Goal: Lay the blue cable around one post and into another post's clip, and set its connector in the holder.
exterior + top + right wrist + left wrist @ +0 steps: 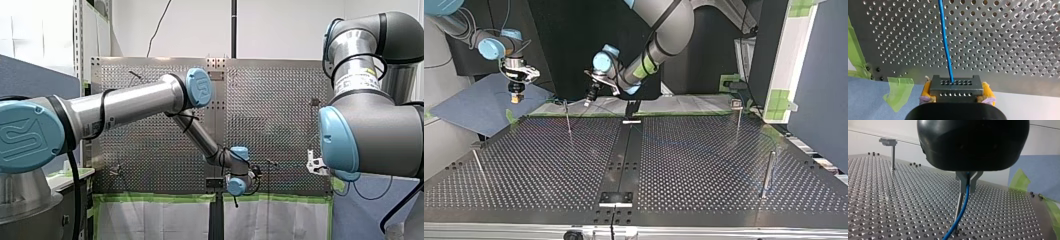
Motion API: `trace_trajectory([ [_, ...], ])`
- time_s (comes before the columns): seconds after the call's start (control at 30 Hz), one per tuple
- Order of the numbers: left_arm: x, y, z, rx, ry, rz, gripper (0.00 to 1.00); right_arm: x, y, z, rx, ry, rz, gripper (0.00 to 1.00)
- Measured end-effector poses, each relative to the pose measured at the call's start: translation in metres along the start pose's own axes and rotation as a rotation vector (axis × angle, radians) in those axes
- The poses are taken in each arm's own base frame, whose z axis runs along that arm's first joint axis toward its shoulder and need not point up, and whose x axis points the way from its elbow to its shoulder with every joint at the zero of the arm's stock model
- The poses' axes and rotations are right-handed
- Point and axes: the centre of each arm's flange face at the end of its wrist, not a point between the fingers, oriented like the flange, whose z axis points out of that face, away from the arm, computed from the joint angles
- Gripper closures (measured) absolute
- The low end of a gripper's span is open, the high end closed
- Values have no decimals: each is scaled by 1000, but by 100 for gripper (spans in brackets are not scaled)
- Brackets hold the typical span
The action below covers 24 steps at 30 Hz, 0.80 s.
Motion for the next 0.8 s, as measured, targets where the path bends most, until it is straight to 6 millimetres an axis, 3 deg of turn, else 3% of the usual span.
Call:
trace_trajectory([
  [0.7,-6,5,8,4,8,31,98,2,4,3,-7,9,6,100],
  [0.77,-6,4,7,7,9,37,89,2,5,3,-8,9,7,100],
  [0.8,-6,3,7,10,9,42,89,2,5,3,-9,10,7,100],
])
